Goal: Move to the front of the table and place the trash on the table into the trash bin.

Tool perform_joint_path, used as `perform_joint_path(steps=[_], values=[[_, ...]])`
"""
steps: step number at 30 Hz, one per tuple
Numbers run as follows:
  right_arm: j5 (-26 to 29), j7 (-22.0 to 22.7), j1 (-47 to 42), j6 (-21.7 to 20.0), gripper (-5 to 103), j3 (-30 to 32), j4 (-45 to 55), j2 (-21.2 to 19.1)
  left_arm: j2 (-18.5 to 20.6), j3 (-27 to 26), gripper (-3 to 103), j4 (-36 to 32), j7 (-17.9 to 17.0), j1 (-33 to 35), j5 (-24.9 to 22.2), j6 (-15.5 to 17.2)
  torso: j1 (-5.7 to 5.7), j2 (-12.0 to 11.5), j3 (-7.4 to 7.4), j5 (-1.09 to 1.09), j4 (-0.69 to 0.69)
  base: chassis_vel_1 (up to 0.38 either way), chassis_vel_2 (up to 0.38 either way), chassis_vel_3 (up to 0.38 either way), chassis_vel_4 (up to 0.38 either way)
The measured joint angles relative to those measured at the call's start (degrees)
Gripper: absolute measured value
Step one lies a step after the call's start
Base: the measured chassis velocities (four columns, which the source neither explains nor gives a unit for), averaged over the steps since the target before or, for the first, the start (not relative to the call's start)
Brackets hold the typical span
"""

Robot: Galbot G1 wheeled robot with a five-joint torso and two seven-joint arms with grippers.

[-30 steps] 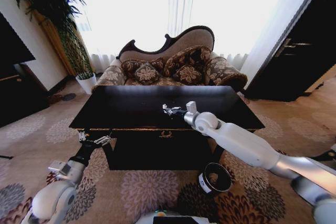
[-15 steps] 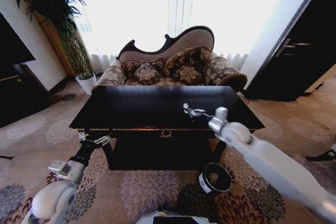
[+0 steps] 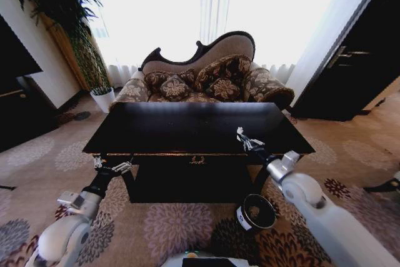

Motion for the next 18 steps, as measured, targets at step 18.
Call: perform_joint_path(steps=[18], values=[[-13.9, -3.0, -13.9, 22.1, 0, 14.0, -10.1, 19.4, 0.0, 0.0, 100, 0.0, 0.0, 0.0, 0.0, 0.0, 0.00, 0.0, 0.00, -0.01, -0.01, 0.000, 0.000, 0.000, 0.000]])
